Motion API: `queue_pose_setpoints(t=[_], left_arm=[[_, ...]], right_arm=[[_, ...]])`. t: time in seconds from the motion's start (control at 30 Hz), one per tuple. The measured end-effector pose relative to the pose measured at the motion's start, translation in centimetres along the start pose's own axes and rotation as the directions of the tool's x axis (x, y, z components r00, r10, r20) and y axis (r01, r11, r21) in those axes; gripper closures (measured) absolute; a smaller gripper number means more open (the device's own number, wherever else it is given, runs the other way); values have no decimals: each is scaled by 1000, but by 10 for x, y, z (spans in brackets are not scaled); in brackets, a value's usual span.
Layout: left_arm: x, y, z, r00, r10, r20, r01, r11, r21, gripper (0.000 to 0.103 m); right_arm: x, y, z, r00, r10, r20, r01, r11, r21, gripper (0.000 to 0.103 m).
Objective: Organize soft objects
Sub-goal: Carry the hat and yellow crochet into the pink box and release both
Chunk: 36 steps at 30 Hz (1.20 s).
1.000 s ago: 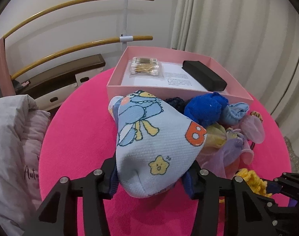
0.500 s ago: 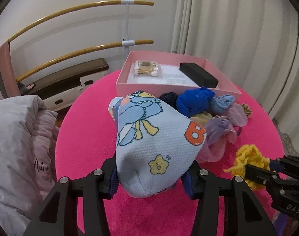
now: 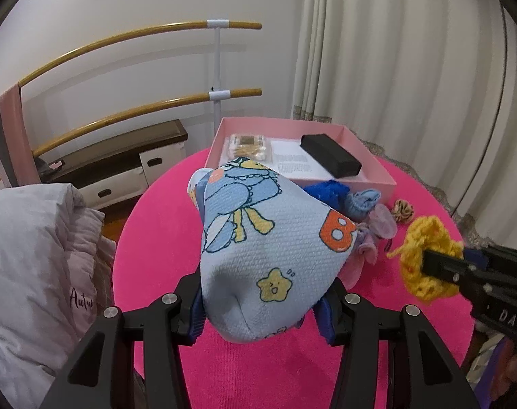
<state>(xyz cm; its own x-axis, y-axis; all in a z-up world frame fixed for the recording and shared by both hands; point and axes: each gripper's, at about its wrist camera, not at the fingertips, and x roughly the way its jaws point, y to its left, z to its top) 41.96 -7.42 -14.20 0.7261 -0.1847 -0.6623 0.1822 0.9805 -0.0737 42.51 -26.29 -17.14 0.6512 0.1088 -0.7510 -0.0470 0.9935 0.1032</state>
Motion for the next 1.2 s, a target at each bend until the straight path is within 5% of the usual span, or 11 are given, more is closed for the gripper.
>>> queue_pose_setpoints(t=[0.6, 0.87, 1.2], left_arm=[[-10, -15, 60, 996, 12, 90, -16, 999, 37, 55], [13, -10, 88, 995, 0, 103, -3, 1000, 26, 55], [74, 19, 156, 993, -44, 111, 47, 999, -20, 55]], right_arm=[[-18, -12, 73, 992, -4, 126, 7, 1000, -20, 79], [-8, -24, 95, 990, 6, 144, -6, 1000, -6, 79], [21, -42, 164, 986, 31, 162, -32, 999, 0, 79]])
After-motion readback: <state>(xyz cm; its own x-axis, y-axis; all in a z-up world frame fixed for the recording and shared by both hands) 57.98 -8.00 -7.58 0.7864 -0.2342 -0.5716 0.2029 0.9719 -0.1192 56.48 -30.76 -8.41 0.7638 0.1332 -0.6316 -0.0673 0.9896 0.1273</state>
